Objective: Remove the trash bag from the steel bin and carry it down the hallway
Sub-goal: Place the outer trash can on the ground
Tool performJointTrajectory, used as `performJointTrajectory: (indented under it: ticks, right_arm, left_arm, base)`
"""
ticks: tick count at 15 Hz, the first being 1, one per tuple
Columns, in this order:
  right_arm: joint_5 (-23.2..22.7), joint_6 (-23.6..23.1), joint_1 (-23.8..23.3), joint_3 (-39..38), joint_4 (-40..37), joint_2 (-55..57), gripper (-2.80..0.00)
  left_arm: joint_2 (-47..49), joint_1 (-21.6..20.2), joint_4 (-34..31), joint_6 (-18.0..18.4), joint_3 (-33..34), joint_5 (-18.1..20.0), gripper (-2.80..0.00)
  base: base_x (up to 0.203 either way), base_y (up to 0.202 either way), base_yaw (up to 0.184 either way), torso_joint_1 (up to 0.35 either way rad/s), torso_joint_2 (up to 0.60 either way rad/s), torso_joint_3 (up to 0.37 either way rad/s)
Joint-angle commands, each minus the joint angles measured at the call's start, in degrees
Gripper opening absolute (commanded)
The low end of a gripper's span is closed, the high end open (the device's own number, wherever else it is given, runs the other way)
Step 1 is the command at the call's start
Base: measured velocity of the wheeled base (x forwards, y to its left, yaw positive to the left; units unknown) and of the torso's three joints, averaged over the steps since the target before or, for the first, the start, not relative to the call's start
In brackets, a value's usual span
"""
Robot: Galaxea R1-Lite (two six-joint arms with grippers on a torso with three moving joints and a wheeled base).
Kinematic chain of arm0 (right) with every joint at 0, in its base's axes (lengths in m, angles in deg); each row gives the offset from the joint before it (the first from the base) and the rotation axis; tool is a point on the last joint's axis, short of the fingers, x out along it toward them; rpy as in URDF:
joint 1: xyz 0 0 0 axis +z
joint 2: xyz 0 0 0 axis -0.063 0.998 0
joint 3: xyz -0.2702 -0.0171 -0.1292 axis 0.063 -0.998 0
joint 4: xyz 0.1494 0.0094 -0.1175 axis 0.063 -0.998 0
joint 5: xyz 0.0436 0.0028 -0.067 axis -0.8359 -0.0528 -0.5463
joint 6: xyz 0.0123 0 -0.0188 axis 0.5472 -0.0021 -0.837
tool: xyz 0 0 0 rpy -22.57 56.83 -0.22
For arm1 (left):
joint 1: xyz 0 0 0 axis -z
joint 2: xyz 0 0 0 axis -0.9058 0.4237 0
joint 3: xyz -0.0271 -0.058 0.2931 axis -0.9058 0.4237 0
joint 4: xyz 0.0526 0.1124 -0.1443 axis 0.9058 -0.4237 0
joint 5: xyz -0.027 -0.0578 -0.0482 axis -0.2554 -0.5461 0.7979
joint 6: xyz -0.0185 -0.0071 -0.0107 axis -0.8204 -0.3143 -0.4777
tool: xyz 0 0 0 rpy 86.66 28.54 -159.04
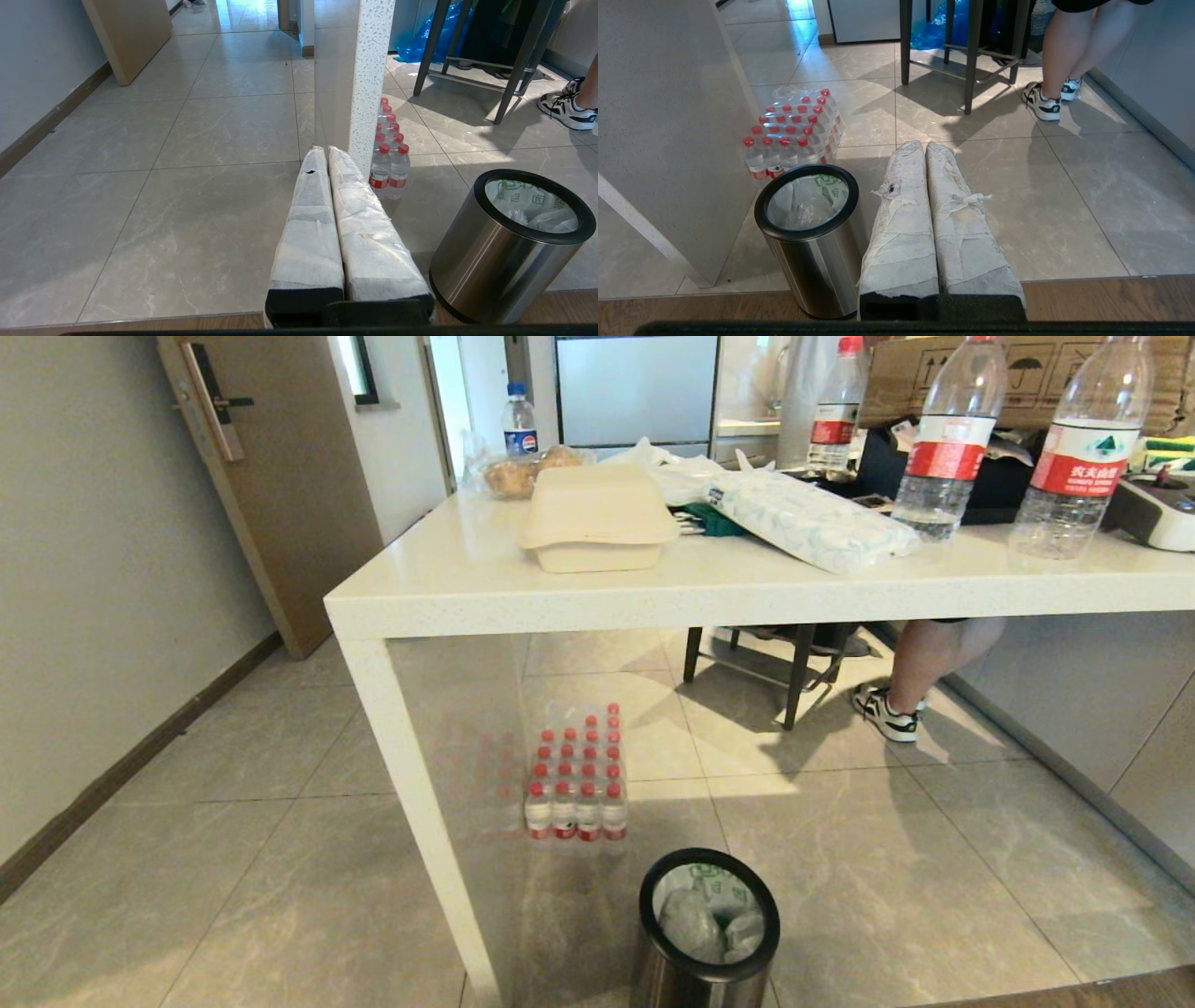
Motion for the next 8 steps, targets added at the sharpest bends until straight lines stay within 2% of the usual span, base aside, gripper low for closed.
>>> performJointTrajectory:
  ticks: [1,4,8]
  right_arm:
    - [-0.02,0.04,-0.02,-0.02,0.02,0.02,-2.8]
    - [-0.02,0.04,-0.02,-0.02,0.04,0.02,-2.8]
    - [-0.02,0.04,-0.02,-0.02,0.04,0.02,-2.8]
  left_arm:
    - [-0.01,0.0,0.02,-0.02,0.0,0.0,-2.8]
    - [-0.01,0.0,0.02,-0.02,0.0,0.0,-2.8]
    - [-0.01,0.0,0.02,-0.11,0.0,0.0,-2.8]
  base:
    - [0.0,0.0,0.0,0.0,0.0,0.0]
    - [0.0,0.0,0.0,0.002,0.0,-0.045]
    - [0.0,0.0,0.0,0.002,0.0,-0.167]
